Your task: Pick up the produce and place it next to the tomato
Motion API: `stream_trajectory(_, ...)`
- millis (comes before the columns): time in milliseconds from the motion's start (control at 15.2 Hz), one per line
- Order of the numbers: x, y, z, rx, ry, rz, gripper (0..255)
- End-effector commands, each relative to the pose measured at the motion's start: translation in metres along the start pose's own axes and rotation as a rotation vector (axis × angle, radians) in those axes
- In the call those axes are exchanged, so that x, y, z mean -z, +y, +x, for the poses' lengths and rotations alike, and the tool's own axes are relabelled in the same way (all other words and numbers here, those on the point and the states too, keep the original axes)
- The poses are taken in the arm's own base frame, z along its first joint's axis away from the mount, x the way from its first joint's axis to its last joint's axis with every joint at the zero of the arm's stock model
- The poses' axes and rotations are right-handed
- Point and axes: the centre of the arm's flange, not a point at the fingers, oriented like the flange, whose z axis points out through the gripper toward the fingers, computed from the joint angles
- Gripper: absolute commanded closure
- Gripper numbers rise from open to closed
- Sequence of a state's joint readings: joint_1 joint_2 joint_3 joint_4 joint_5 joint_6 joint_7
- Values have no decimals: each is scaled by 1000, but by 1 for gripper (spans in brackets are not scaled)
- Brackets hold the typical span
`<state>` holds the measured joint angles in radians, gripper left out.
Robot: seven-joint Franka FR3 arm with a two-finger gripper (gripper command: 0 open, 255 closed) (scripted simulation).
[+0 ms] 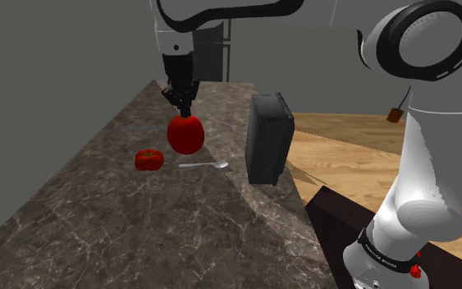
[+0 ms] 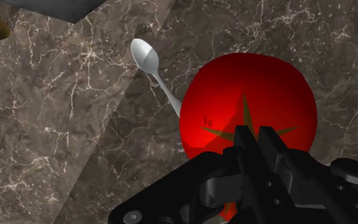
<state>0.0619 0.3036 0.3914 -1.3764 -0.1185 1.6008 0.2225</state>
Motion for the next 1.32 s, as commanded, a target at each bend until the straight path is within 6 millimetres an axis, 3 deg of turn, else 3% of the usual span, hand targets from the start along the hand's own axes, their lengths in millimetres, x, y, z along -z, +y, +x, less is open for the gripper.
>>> stream_trajectory(0, -10, -1, 0, 0, 1, 0, 255)
stream_trajectory(1254, -110, -3, 6, 0, 1, 0, 255)
